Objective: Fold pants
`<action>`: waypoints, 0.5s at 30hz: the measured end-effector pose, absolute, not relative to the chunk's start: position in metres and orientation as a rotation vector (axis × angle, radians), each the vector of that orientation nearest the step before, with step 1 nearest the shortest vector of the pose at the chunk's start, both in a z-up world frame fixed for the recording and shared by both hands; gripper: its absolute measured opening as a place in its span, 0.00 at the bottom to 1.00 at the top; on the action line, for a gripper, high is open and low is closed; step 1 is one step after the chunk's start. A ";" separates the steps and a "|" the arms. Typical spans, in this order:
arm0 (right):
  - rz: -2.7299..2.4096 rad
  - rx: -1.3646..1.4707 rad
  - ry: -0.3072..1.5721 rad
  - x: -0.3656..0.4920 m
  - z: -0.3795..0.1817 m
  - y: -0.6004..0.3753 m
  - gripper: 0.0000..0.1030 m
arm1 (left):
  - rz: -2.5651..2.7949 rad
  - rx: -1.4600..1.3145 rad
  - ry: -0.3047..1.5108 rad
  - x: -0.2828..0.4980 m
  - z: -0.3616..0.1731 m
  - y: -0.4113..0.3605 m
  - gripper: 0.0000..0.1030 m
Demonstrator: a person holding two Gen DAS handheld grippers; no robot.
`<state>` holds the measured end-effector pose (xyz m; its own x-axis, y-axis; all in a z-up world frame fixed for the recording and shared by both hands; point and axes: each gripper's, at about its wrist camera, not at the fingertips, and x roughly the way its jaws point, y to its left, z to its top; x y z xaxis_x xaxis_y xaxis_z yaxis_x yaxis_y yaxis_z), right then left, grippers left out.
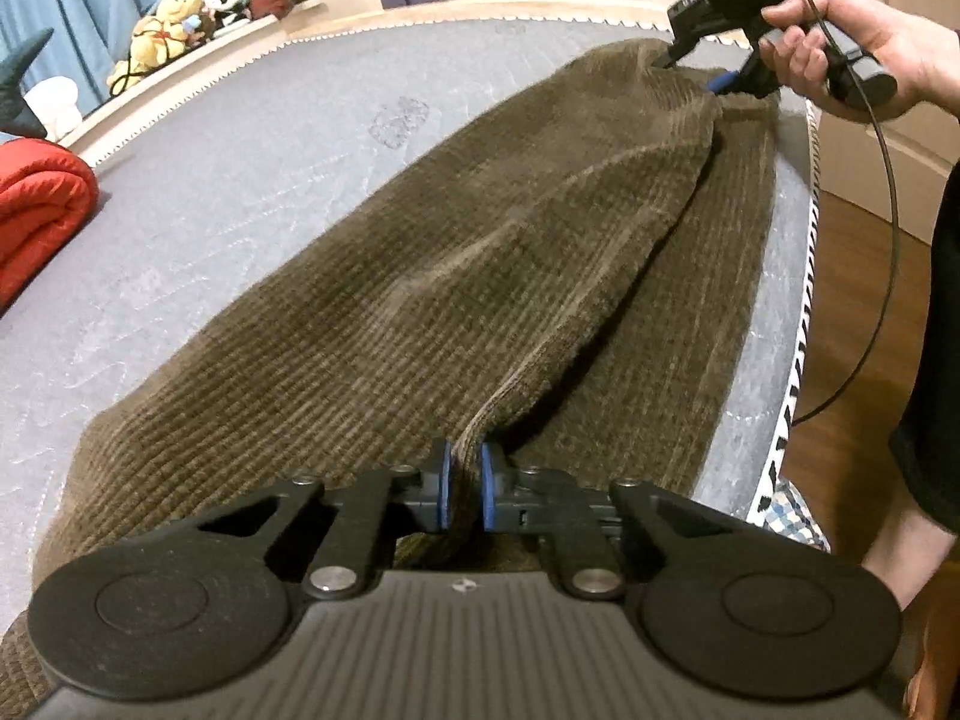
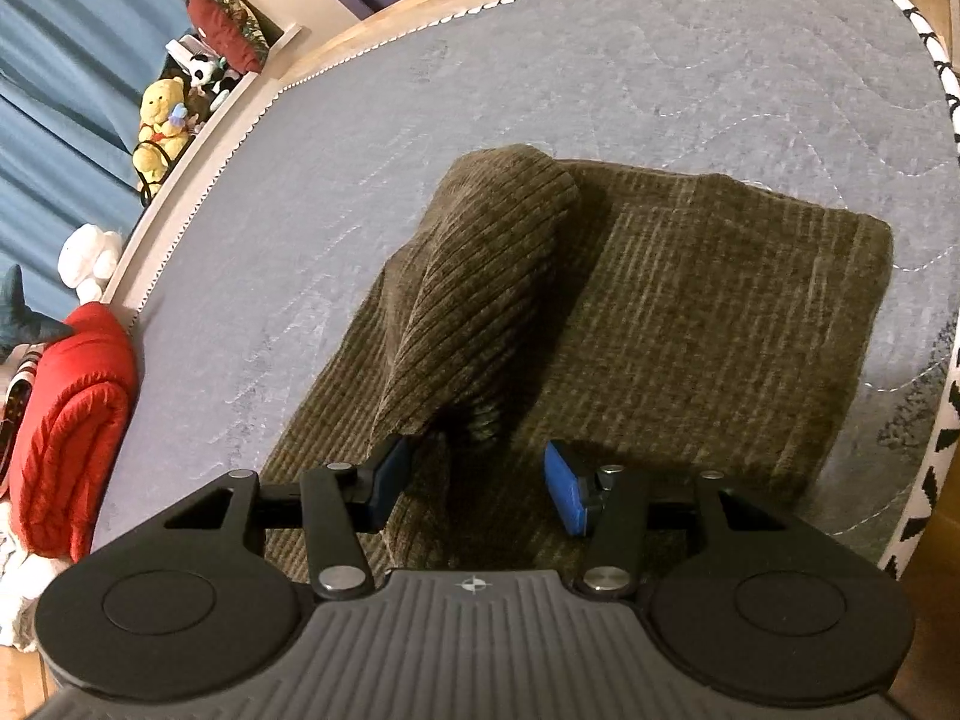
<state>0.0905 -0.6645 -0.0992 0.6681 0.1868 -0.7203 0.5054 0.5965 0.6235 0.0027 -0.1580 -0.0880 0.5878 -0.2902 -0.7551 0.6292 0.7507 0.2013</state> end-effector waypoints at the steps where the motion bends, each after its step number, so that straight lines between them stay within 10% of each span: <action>1: -0.217 0.941 0.848 0.091 -0.100 -0.665 0.53 | -0.554 0.476 0.764 0.003 -0.086 -0.156 0.10; 5: -0.228 0.948 0.842 0.092 -0.101 -0.665 0.55 | -0.543 0.446 0.772 0.007 -0.083 -0.151 0.14; 9: -0.230 0.923 0.844 0.095 -0.100 -0.661 0.56 | -0.579 0.494 0.794 0.001 -0.096 -0.160 0.41; 15: -0.237 0.930 0.865 0.095 -0.104 -0.665 0.62 | -0.592 0.594 0.719 -0.008 -0.106 -0.171 0.41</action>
